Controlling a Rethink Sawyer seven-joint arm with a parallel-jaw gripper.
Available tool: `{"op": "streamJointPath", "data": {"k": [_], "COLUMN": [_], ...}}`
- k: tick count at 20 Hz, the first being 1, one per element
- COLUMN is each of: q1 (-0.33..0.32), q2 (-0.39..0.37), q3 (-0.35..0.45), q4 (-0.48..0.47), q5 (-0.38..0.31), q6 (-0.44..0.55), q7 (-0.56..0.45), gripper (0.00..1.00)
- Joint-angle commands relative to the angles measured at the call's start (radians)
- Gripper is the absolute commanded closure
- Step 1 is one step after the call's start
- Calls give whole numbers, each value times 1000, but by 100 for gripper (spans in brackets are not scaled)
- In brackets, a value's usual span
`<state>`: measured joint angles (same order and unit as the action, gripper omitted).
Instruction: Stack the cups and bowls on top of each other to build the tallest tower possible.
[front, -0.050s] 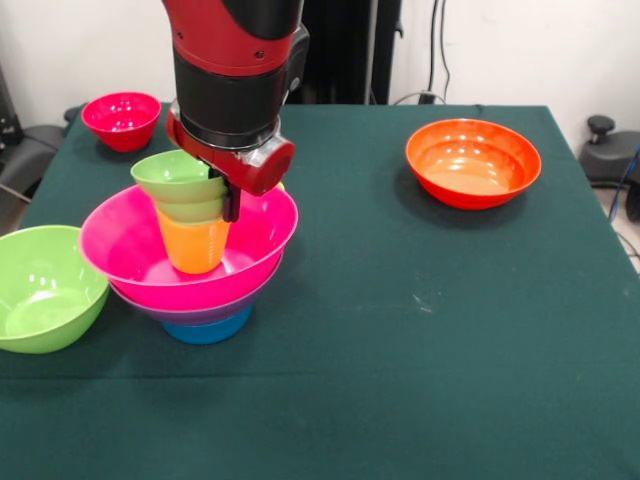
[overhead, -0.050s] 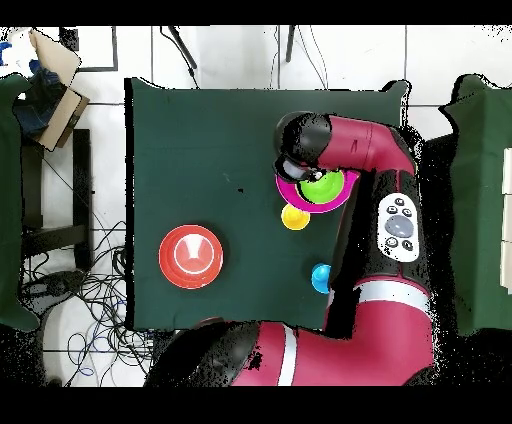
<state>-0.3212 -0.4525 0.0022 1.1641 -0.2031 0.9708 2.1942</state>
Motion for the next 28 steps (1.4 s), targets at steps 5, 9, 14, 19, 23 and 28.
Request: {"op": "streamJointPath", "data": {"k": [5, 9, 14, 19, 23, 28], "q1": [5, 6, 6, 8, 6, 8], "q2": [47, 46, 44, 39, 37, 30], "q3": [99, 96, 92, 86, 88, 82], "q4": [53, 50, 48, 49, 50, 55], "q5": [-73, -76, -81, -82, -80, -83], "q6": [3, 4, 15, 33, 44, 54], "q7": [-196, -197, -204, -206, -212, -212], "gripper": [100, 100, 100, 100, 100, 100]}}
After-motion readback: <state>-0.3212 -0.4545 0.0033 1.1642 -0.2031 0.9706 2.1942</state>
